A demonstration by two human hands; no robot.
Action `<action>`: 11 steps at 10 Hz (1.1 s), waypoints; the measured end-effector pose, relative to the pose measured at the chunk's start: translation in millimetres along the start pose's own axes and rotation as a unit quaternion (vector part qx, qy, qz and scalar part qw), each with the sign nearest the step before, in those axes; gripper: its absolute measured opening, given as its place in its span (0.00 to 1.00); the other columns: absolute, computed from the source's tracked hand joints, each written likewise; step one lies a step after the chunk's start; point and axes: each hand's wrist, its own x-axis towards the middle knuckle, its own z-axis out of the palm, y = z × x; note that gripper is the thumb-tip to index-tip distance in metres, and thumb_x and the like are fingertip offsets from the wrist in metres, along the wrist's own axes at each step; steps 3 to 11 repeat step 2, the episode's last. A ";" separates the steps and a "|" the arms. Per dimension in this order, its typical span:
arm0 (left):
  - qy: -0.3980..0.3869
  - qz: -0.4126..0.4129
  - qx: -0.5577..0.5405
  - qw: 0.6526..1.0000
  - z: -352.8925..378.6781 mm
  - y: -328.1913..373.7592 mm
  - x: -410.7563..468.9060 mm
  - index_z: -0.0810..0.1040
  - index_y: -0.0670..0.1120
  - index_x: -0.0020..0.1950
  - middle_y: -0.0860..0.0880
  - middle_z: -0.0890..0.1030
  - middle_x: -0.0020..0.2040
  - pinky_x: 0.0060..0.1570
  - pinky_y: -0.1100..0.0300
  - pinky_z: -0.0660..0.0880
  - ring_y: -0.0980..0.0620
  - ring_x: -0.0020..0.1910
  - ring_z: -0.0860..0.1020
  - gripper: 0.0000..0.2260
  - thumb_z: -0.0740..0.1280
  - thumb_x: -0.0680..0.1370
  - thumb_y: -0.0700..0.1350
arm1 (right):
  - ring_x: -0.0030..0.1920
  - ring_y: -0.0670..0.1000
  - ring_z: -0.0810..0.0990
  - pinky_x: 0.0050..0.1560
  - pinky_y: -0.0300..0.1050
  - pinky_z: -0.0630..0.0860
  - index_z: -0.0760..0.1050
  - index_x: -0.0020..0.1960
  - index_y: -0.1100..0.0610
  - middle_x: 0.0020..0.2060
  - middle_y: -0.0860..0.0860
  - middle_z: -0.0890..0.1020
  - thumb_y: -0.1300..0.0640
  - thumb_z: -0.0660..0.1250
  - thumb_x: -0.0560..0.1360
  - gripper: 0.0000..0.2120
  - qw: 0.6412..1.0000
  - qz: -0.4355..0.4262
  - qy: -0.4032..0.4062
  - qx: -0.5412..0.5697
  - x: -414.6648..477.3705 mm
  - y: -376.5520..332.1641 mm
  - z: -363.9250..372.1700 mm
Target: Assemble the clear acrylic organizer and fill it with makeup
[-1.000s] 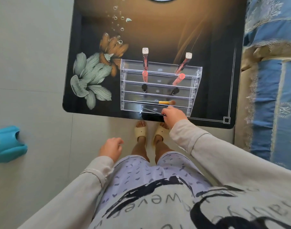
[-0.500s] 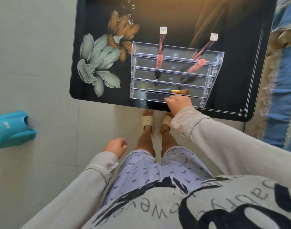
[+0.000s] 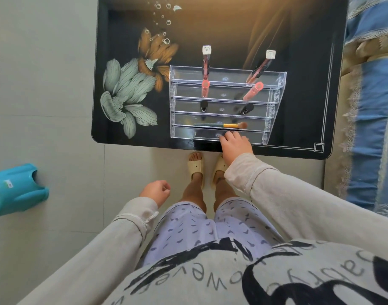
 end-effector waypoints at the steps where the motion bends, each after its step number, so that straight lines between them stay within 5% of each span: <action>1: -0.003 -0.001 0.005 1.000 -3.1 -3.8 3.3 0.78 0.43 0.55 0.43 0.81 0.56 0.55 0.57 0.72 0.43 0.55 0.78 0.11 0.59 0.76 0.39 | 0.69 0.57 0.65 0.70 0.55 0.63 0.58 0.73 0.57 0.68 0.56 0.69 0.62 0.66 0.74 0.30 1.000 -0.003 -0.001 0.026 -3.7 2.4 -2.3; 11: -0.005 0.001 0.015 1.000 -5.3 -3.6 1.5 0.78 0.43 0.56 0.43 0.81 0.56 0.53 0.59 0.72 0.44 0.55 0.78 0.11 0.59 0.76 0.39 | 0.71 0.56 0.63 0.72 0.51 0.60 0.57 0.73 0.57 0.70 0.55 0.67 0.63 0.63 0.75 0.29 0.998 -0.014 0.009 0.068 -19.8 4.6 -1.8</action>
